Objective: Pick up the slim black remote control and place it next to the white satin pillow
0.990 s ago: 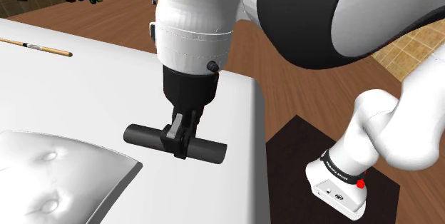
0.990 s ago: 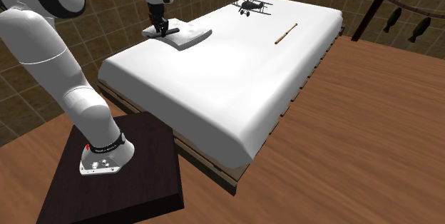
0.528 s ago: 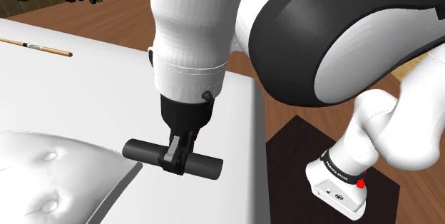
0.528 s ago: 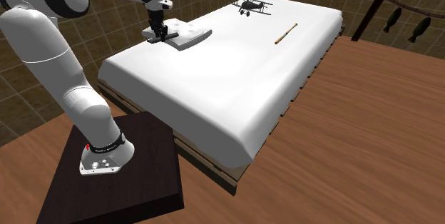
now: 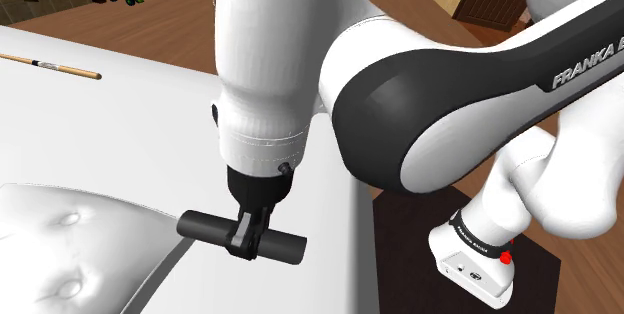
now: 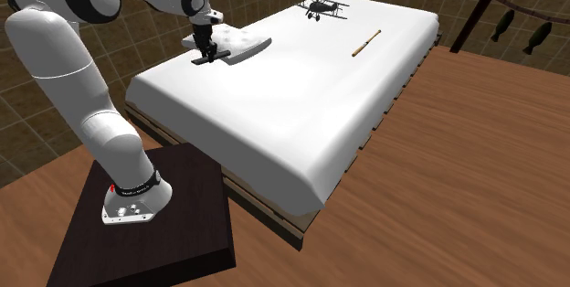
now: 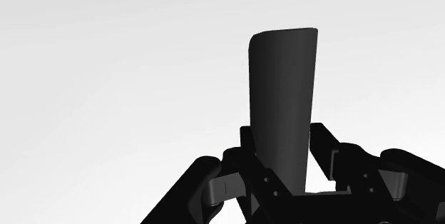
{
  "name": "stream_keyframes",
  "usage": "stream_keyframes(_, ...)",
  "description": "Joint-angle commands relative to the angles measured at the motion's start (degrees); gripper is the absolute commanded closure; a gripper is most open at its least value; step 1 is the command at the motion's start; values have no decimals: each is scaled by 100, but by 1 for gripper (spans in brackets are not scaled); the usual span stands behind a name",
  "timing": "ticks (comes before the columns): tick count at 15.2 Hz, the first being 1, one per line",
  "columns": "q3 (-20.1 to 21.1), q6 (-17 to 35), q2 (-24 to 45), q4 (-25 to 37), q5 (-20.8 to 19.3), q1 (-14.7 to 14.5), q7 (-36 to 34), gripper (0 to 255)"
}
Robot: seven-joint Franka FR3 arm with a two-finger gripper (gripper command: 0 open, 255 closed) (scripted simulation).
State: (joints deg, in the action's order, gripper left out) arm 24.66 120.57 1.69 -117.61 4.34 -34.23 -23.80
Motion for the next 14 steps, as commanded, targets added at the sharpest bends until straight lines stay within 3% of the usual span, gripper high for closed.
stream_keyframes(1, 6, 142, 51, -90, -20, -8, -15, 255)
stream_keyframes(14, -6, 1099, 571, -567, -253, -57, -129, 255)
